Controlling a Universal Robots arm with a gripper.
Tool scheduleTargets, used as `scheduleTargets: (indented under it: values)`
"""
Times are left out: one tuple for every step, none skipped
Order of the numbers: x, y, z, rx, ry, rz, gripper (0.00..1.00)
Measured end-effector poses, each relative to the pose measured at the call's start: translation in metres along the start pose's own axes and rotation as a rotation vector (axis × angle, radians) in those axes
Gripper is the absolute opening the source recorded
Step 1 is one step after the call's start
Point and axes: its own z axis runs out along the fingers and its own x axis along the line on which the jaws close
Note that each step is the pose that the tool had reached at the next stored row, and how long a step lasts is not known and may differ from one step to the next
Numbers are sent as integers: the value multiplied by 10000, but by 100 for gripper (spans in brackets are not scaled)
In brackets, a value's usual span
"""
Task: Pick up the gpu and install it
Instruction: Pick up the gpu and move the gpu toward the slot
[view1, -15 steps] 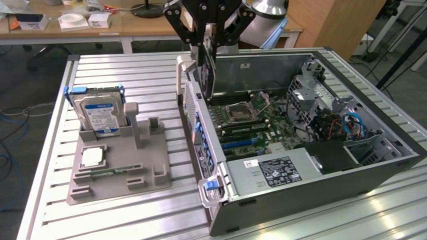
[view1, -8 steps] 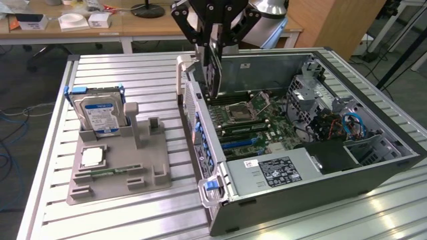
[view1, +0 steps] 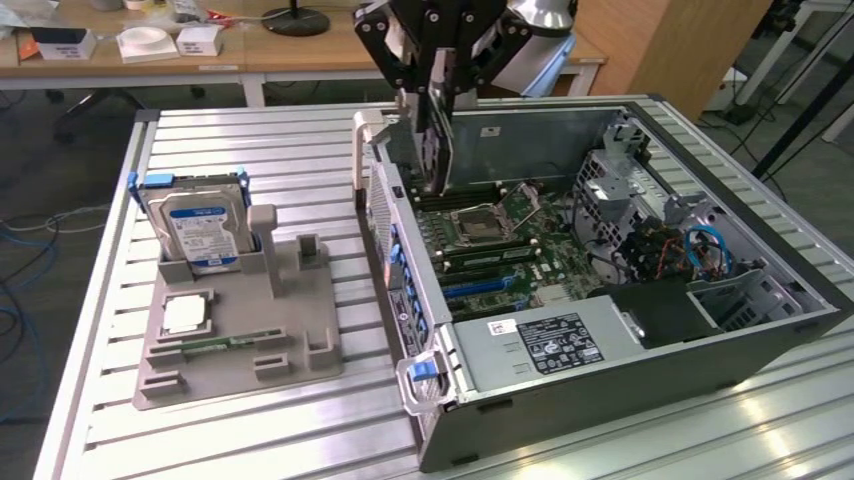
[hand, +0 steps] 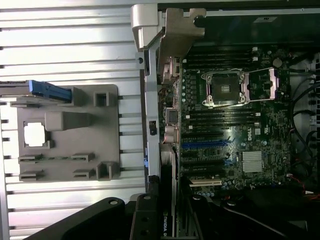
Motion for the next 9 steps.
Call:
scheduleTargets:
  values:
    - [-10,1,1,0,0,-2,26]
    - [-21,1,2,0,0,-3,26]
    - [-30,2,3,0,0,-4,26]
    - [-41,3,3,1,1,-6,26]
    - [-51,3,5,0,1,-8,26]
    - [-60,4,6,0,1,-9,26]
    - [-70,5,7,1,1,-10,26]
    - [-80,5,7,1,1,-12,26]
    - [-90,6,9,1,1,-13,26]
